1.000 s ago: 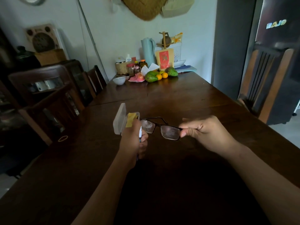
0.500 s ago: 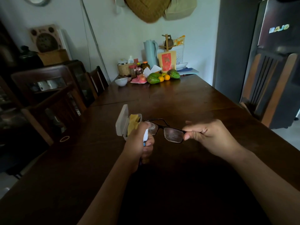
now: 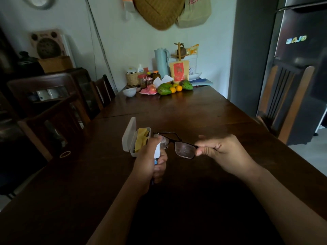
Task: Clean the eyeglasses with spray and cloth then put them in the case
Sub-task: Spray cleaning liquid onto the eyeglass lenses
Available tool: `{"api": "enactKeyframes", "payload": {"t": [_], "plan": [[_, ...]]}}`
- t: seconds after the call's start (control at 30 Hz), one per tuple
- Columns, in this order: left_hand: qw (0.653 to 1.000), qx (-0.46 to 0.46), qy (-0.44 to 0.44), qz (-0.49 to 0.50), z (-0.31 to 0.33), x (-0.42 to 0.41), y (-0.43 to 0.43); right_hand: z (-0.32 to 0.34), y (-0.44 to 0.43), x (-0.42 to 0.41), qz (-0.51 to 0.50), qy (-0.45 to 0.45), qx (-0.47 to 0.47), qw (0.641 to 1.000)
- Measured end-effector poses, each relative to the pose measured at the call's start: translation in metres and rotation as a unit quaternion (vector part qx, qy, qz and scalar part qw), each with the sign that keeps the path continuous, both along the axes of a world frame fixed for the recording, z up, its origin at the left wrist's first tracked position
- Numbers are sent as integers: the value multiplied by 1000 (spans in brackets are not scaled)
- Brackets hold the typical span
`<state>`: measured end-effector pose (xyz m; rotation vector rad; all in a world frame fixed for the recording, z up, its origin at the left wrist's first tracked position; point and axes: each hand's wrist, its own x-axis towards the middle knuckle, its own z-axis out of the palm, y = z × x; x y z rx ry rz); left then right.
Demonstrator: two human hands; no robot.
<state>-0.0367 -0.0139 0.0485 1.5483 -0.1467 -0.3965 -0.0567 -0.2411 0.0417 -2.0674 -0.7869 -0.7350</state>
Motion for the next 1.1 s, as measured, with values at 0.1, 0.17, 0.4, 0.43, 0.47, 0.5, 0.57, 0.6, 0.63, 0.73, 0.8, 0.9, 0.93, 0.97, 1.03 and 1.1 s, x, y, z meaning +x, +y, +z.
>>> {"api": "enactKeyframes", "payload": {"t": [0.1, 0.17, 0.4, 0.43, 0.47, 0.5, 0.57, 0.6, 0.63, 0.73, 0.8, 0.9, 0.93, 0.97, 1.03, 1.1], "plan": [[999, 17, 23, -18, 2, -4, -9, 0, 0, 0, -9, 1, -6, 1000], [999, 21, 33, -30, 3, -5, -14, 1, 2, -1, -11, 1, -10, 1000], [997, 29, 64, -14, 0, -9, -24, 2, 8, -2, -12, -4, -8, 1000], [998, 34, 59, -11, -1, -9, -24, 2, 9, -2, -15, -4, -9, 1000], [998, 37, 57, -10, -2, -10, -25, 1, 9, -1, -18, -5, -10, 1000], [998, 39, 55, -10, -2, -10, -25, 1, 9, -1, -19, -7, -11, 1000], [997, 43, 55, -16, -2, -9, -24, 2, 9, -1, -18, -7, -12, 1000], [997, 42, 62, -25, -1, -9, -24, 2, 9, -1, -18, -8, -15, 1000], [996, 38, 68, -36, -1, -9, -24, 2, 8, -1, -20, -9, -17, 1000], [997, 30, 48, -47, -1, -10, -22, 2, 8, -2, -17, -2, -8, 1000], [998, 28, 36, -53, -1, -11, -21, 2, 8, -2, -13, 1, 1, 1000], [994, 46, 40, -88, -4, -12, -24, 1, 8, -1, -20, -2, -4, 1000], [992, 45, 52, -103, -4, -12, -24, 0, 8, 0, -23, -3, -8, 1000], [992, 38, 52, -107, -6, -12, -25, 0, 8, 0, -25, -1, -12, 1000], [994, 34, 43, -97, -8, -13, -25, 0, 7, -1, -24, 4, -11, 1000], [992, 47, 51, -110, -5, -14, -24, 1, 7, -2, -18, 2, -9, 1000]]}}
